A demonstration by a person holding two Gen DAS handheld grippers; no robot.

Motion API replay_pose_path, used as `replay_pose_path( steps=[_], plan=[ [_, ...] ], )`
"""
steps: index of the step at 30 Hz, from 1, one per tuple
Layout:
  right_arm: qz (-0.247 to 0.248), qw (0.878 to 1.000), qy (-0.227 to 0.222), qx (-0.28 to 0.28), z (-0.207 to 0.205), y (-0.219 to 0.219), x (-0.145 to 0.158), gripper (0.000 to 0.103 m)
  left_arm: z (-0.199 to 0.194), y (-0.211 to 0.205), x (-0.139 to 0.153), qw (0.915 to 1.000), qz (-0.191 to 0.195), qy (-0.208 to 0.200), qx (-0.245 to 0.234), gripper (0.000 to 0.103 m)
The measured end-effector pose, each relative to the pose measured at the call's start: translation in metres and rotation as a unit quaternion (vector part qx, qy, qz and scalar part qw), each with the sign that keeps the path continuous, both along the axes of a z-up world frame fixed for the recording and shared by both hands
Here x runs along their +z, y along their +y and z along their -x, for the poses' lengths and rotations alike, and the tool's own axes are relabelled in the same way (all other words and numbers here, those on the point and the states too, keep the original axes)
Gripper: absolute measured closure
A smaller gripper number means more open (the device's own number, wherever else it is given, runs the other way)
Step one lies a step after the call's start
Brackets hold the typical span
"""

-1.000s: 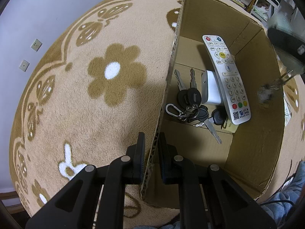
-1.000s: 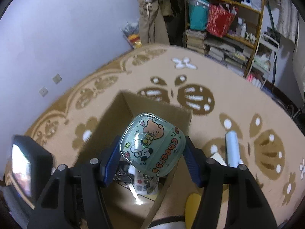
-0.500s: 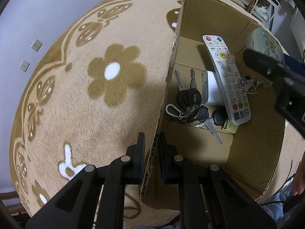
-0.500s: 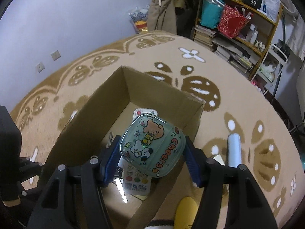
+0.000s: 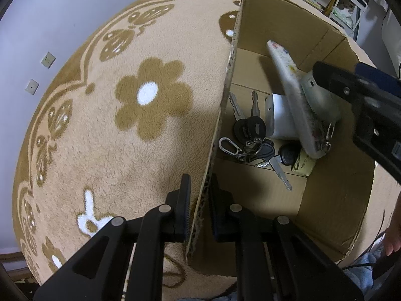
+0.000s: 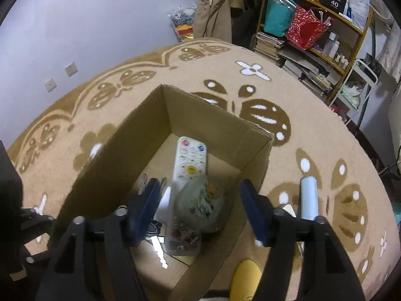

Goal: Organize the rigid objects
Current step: 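Carry the green case with the right tool and release it into the box, then move the right tool to the yellow oval case and close on it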

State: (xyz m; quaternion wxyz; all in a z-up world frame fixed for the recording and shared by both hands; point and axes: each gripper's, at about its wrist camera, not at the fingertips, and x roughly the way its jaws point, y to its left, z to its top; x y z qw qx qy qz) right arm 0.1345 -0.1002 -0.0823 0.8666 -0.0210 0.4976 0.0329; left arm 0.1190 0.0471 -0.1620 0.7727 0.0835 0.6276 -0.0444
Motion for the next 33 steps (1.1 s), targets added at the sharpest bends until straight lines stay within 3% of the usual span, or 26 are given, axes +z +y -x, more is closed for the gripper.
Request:
replay_pose_path(
  steps=[10, 18, 25, 33],
  plan=[
    [-0.009, 0.999, -0.042, 0.001, 0.013, -0.012, 0.039, 0.001, -0.001, 0.001, -0.001, 1.0000, 0.006, 0.000, 0.007, 0.089],
    [0.013, 0.998, -0.056, -0.028, 0.034, -0.038, 0.055, 0.000, 0.000, 0.001, -0.001, 1.0000, 0.004, -0.001, 0.007, 0.089],
    [0.037, 0.998, -0.029, -0.052, 0.071, -0.070, 0.040, 0.000, 0.000, 0.001, -0.001, 1.0000, 0.000, -0.002, 0.004, 0.089],
    [0.034, 0.994, 0.021, -0.098, 0.095, -0.102, -0.005, 0.000, 0.001, 0.000, 0.000, 1.0000, -0.004, -0.003, 0.001, 0.089]
  ],
)
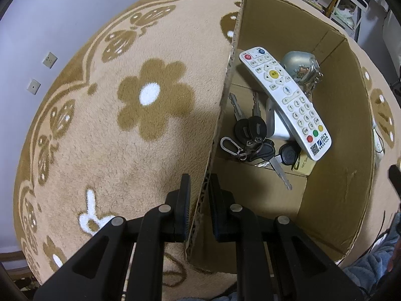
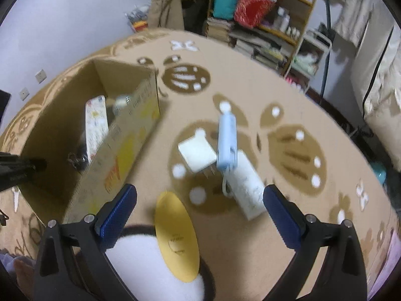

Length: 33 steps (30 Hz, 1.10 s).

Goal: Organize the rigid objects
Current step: 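Move the right tool to the yellow oval case and close on it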

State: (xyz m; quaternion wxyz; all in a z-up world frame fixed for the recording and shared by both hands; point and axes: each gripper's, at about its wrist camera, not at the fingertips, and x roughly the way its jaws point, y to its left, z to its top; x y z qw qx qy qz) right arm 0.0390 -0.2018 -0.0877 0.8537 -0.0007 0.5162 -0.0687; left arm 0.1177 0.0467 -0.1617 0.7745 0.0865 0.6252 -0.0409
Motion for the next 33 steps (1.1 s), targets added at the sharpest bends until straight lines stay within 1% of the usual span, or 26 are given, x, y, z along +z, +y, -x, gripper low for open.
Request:
replay_pose_path(
  steps=[6, 10, 13, 17, 19, 25, 30, 33],
  plan=[
    [-0.025, 0.999, 0.024, -0.016, 0.009, -0.003, -0.031, 0.000, 0.001, -0.001, 0.001, 1.0000, -0.002, -0.001, -0.001, 0.089],
    [-0.028, 0.999, 0.023, -0.019, 0.013, 0.002, -0.039, 0.000, 0.002, -0.001, 0.001, 1.0000, -0.006, -0.001, -0.003, 0.088],
    [-0.040, 0.998, 0.041, -0.022, 0.015, 0.002, -0.052, 0.000, 0.002, 0.000, 0.001, 1.0000, -0.006, -0.001, -0.003, 0.088],
    [-0.041, 0.997, 0.060, -0.030, 0.018, 0.000, -0.067, 0.000, 0.002, -0.001, 0.001, 0.9999, -0.009, -0.002, -0.004, 0.088],
    [-0.044, 0.997, 0.061, -0.032, 0.020, -0.001, -0.072, 0.000, 0.002, -0.001, 0.000, 1.0000, -0.009, -0.002, -0.004, 0.088],
    [-0.073, 0.993, 0.085, -0.030, 0.024, 0.004, -0.096, 0.000, 0.002, -0.003, -0.001, 0.9999, -0.011, -0.002, -0.005, 0.088],
    [-0.067, 0.993, 0.099, -0.015, 0.025, 0.011, -0.106, 0.000, 0.002, -0.004, -0.001, 0.9999, -0.011, -0.002, -0.005, 0.088],
    [-0.053, 0.994, 0.099, -0.010, 0.026, 0.014, -0.110, 0.004, 0.002, -0.004, -0.001, 0.9999, -0.013, -0.002, -0.005, 0.087]
  ],
)
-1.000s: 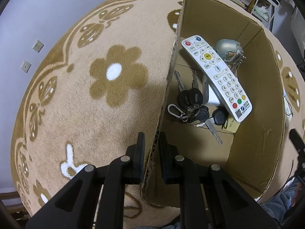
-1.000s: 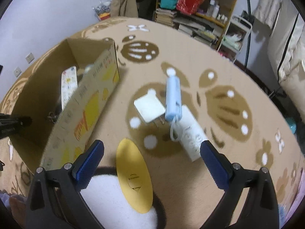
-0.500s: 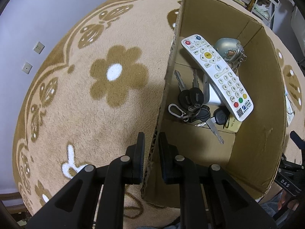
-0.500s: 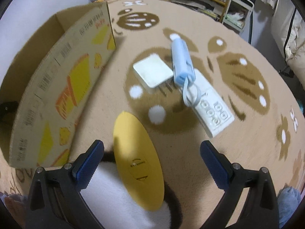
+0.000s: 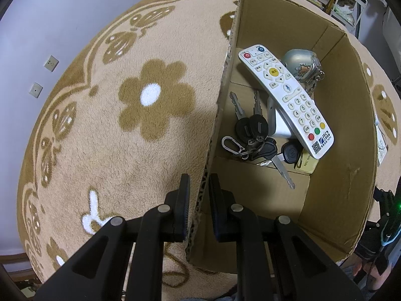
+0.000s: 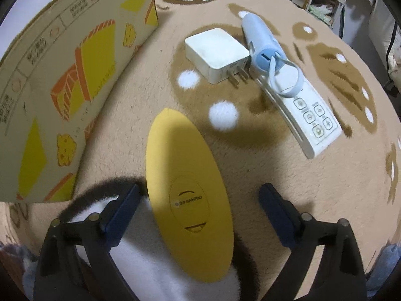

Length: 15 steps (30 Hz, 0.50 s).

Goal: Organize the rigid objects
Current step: 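Move the right tool to the yellow oval case and close on it, then carry the yellow case over the box and open the right tool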

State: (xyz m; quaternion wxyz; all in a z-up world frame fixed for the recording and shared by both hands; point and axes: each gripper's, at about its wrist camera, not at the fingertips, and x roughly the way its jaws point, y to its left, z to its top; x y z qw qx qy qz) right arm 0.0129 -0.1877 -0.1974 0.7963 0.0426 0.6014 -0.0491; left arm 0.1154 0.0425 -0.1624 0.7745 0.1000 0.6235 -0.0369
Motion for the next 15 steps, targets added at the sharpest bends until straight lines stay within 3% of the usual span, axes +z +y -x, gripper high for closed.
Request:
replay_pose_path(
  steps=[3, 7, 10, 15],
  plan=[
    [0.002, 1.000, 0.002, 0.002, 0.001, 0.002, 0.000, 0.012, 0.000, 0.000, 0.000, 1.0000, 0.000, 0.000, 0.000, 0.087],
    [0.010, 1.000, -0.003, -0.018, 0.001, -0.004, 0.008, 0.043, 0.000, -0.001, 0.000, 1.0000, -0.002, 0.000, -0.001, 0.087],
    [-0.017, 0.999, -0.011, -0.048, 0.000, -0.015, 0.013, 0.043, 0.000, 0.001, 0.001, 1.0000, 0.003, 0.002, 0.002, 0.087],
    [-0.023, 0.998, -0.034, -0.041, -0.001, -0.012, 0.024, 0.043, -0.001, 0.003, 0.000, 1.0000, 0.005, 0.003, 0.004, 0.087]
  ],
)
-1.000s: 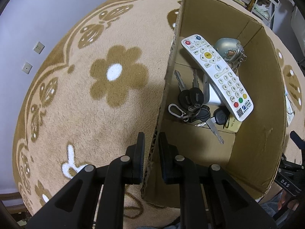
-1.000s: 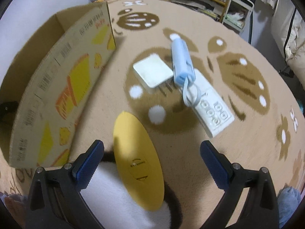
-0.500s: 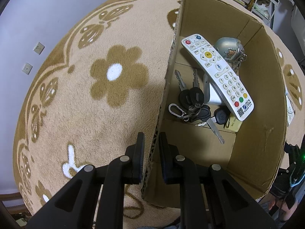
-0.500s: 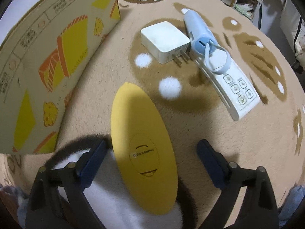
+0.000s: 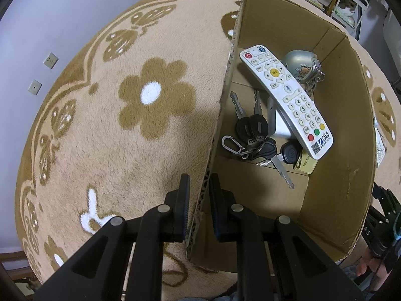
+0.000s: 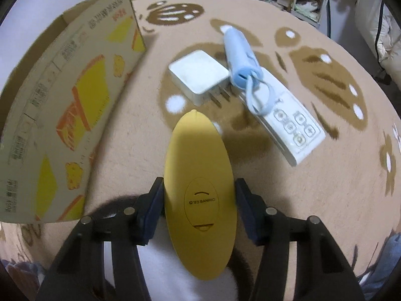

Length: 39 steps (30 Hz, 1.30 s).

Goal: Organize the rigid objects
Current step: 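Carry the yellow case over the box and open the right tool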

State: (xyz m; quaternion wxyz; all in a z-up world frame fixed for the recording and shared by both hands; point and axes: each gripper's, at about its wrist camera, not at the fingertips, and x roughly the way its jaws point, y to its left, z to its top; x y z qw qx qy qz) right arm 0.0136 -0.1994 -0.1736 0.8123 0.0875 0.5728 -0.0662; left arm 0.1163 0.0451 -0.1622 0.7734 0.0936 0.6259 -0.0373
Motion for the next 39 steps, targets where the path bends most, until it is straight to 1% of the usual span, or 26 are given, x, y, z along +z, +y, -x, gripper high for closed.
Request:
replay_pose_path(
  steps=[7, 15, 22, 29, 33, 35, 39],
  plan=[
    [0.000, 1.000, -0.019, 0.003, -0.005, 0.005, 0.014, 0.043, 0.000, 0.000, -0.001, 1.0000, -0.001, 0.000, 0.000, 0.087],
    [-0.007, 0.998, -0.070, 0.005, -0.009, -0.003, 0.053, 0.043, 0.000, 0.000, -0.001, 1.0000, -0.003, 0.001, 0.001, 0.087],
    [-0.011, 0.995, -0.099, 0.019, -0.024, 0.002, 0.082, 0.043, 0.000, -0.002, -0.001, 1.0000, -0.008, 0.003, 0.000, 0.087],
    [-0.013, 0.989, -0.139, 0.037, -0.048, 0.016, 0.118, 0.043, 0.000, -0.001, -0.001, 1.0000, -0.006, 0.003, 0.000, 0.087],
    [-0.016, 0.987, -0.152, 0.045, -0.058, 0.026, 0.130, 0.043, -0.001, 0.000, -0.002, 1.0000, -0.006, 0.003, -0.001, 0.087],
    [-0.027, 0.986, -0.157, 0.047, -0.062, 0.030, 0.135, 0.043, -0.001, 0.000, -0.001, 1.0000, -0.006, 0.004, 0.001, 0.088],
    [-0.032, 0.985, -0.160, 0.057, -0.070, 0.039, 0.140, 0.043, -0.001, -0.001, -0.002, 1.0000, -0.007, 0.004, 0.000, 0.088]
  ],
)
